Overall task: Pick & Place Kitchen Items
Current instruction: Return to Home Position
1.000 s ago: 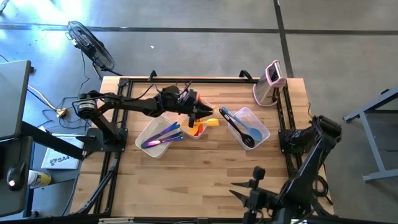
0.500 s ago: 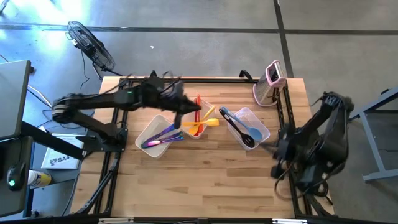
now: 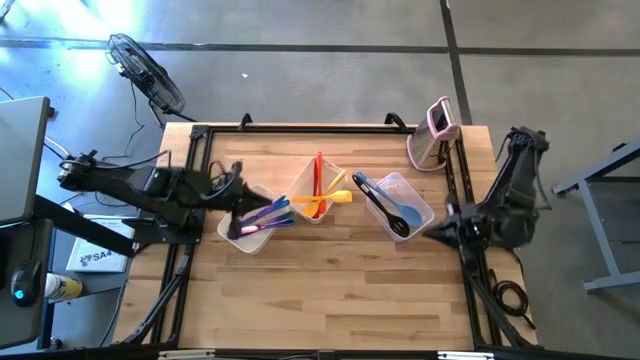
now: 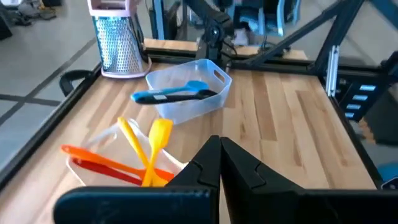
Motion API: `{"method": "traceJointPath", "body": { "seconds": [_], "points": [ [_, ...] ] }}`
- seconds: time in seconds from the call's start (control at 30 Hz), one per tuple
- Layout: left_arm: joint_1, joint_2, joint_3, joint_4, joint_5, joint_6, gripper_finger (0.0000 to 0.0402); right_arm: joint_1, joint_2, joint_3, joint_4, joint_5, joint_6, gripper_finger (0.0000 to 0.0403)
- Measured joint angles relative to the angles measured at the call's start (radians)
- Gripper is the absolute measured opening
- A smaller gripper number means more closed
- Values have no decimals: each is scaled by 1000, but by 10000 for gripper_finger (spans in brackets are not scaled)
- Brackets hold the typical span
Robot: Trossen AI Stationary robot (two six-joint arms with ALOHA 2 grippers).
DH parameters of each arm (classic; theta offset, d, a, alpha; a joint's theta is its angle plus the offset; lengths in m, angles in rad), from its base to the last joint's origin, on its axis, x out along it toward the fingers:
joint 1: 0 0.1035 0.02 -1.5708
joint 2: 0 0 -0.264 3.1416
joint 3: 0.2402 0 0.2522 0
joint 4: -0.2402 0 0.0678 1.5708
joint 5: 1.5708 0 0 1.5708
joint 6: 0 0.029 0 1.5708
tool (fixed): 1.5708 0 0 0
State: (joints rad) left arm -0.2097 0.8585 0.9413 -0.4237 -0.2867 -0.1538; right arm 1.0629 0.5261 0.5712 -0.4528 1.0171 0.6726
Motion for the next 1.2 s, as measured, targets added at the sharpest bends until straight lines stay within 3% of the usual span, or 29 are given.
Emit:
{"method": "traceJointPath", "body": {
  "seconds": [0.1,0.17,0.33,0.47,0.73,0.93,1.2],
  "points": [
    [-75,-96,-185,146,-48,-44,0,-68,-75,-168,404,-209,-290,4],
    [-127,-143,-322,307,-49,-57,0,-123,-104,-249,557,-328,-372,4],
    [-237,-209,-596,669,-63,2,0,-293,-125,-359,583,-506,-333,4],
    [-275,-240,-724,839,-8,85,0,-422,-125,-402,619,-649,-336,4],
    [-275,-355,-874,849,8,87,0,-579,-175,-472,630,-740,-382,4],
    [-275,-424,-925,806,-15,71,0,-593,-262,-505,589,-735,-408,4],
    [-260,-461,-927,813,42,159,0,-593,-433,-506,351,-680,-383,4]
  ]
}}
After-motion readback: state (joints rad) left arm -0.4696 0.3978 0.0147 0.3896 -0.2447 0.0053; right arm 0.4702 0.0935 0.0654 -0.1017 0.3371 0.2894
